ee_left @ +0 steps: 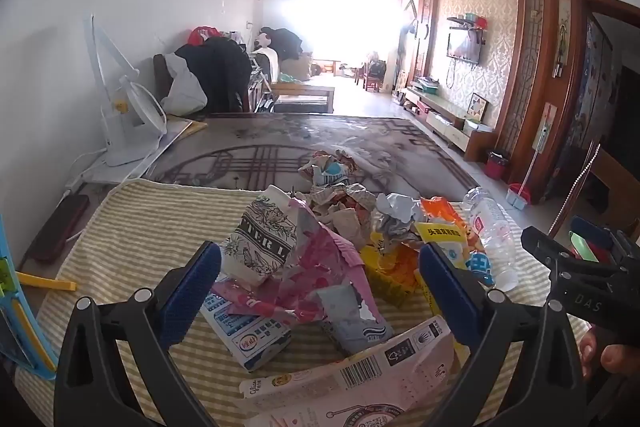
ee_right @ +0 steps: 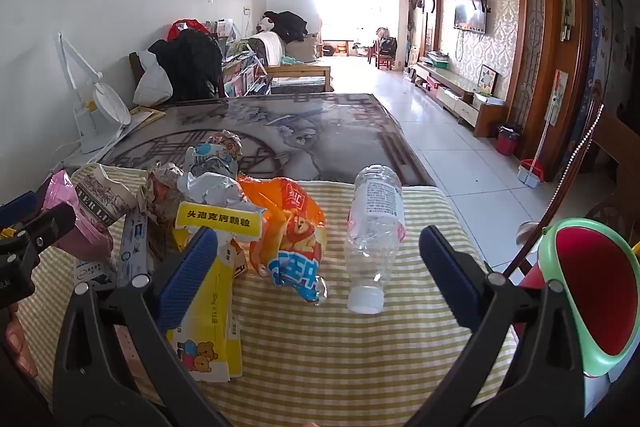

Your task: Collect trash

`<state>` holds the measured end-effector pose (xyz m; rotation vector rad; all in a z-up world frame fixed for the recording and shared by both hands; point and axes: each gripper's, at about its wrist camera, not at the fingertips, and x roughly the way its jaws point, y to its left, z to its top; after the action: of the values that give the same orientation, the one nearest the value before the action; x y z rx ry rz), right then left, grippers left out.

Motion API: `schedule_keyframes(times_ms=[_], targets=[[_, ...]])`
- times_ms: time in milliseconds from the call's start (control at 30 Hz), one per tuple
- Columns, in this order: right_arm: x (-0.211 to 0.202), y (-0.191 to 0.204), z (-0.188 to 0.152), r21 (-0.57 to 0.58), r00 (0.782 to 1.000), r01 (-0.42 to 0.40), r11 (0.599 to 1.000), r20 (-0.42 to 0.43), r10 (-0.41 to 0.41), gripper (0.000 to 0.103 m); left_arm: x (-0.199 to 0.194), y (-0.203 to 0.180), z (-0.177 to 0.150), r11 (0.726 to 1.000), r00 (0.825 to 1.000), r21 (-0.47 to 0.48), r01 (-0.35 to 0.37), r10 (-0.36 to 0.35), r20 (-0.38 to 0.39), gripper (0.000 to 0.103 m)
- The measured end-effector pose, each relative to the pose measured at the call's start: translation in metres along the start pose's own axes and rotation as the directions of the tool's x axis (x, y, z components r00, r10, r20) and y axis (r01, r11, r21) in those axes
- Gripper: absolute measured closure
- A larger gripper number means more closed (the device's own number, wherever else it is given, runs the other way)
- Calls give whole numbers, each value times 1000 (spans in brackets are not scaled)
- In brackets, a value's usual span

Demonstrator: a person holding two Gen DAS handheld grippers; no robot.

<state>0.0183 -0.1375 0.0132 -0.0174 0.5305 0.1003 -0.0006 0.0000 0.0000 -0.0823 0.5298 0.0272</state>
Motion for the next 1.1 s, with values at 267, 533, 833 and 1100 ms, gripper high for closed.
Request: schedule_keyframes(times_ms=[267,533,833,1100], targets=[[1,1,-1,-3,1000,1,1000,-4,-1,3,1,2,-1,1000,1000,-7,-14,14,-25,8],[0,0,0,-4,1000,3,1000,-6,-3,3,4,3,0,1000,999,-14,-16,15,-31,8],[2,2,-1,-8,1000,4,1000,-11,-4,3,5,6,-1,1000,999,-17,-18,17,-32,8],[5,1,-3,-8,1000,4,1000,-17,-4,3,5,5,-2,1000,999,-18,-24,23,-42,8]])
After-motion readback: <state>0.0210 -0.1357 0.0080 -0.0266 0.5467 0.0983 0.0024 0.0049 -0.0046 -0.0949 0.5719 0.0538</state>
